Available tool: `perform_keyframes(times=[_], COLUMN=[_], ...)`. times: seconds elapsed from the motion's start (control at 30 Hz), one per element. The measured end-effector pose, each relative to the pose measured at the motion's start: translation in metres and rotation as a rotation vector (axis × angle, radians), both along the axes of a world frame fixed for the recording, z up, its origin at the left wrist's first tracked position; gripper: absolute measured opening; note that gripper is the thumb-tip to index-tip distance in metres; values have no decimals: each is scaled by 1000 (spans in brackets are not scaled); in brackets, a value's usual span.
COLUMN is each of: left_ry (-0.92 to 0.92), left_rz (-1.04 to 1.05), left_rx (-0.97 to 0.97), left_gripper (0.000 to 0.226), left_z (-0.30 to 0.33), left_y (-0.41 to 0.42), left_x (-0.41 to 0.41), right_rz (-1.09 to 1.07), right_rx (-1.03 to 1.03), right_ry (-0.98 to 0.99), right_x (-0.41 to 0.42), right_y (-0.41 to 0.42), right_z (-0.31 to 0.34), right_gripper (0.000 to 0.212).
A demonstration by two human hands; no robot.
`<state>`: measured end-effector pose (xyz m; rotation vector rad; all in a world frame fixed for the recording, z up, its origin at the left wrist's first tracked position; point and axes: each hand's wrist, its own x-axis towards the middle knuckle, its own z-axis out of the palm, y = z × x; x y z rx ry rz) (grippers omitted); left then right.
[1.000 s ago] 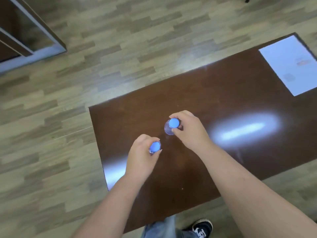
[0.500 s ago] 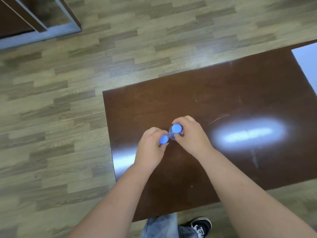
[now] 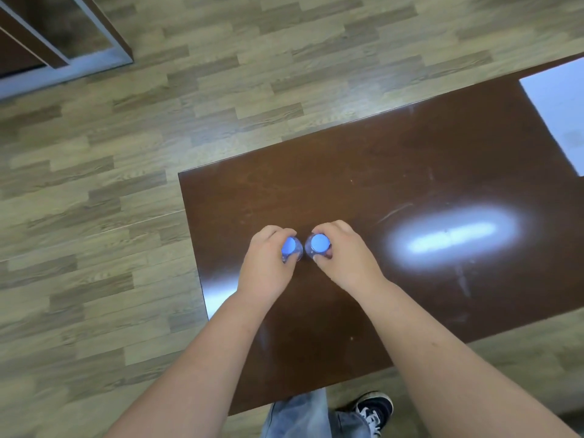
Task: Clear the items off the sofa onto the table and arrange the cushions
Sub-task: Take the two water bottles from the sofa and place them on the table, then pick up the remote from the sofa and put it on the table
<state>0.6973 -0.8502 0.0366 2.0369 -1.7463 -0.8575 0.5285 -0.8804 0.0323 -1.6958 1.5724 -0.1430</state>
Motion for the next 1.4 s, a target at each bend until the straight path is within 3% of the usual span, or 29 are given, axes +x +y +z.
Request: perform_keyframes(times=[0.2, 0.4, 0.63, 0.9, 1.07, 1.4], left_ry=[-120, -105, -11, 47, 156, 393], left_rz=[-53, -127, -386, -708, -993, -1408], left_rx=[-64, -154, -222, -257, -291, -93], left_gripper=[49, 46, 40, 31, 30, 32], left_z=[7, 33, 76, 115, 141, 179], left_y=[1, -8, -28, -36, 8, 228], left_x=[-6, -26, -80, -212, -338, -531], right_rz=[39, -26, -124, -524, -883, -1521], right_rx=[12, -25, -102, -198, -286, -349], right_ry=[-22, -46, -95, -34, 28, 87], right_x=[-4, -19, -64, -184, -288, -404], right_y=[5, 1, 4, 59, 148, 406], right_z=[5, 25, 64, 109, 139, 188], right_gripper=[69, 72, 69, 59, 55, 48])
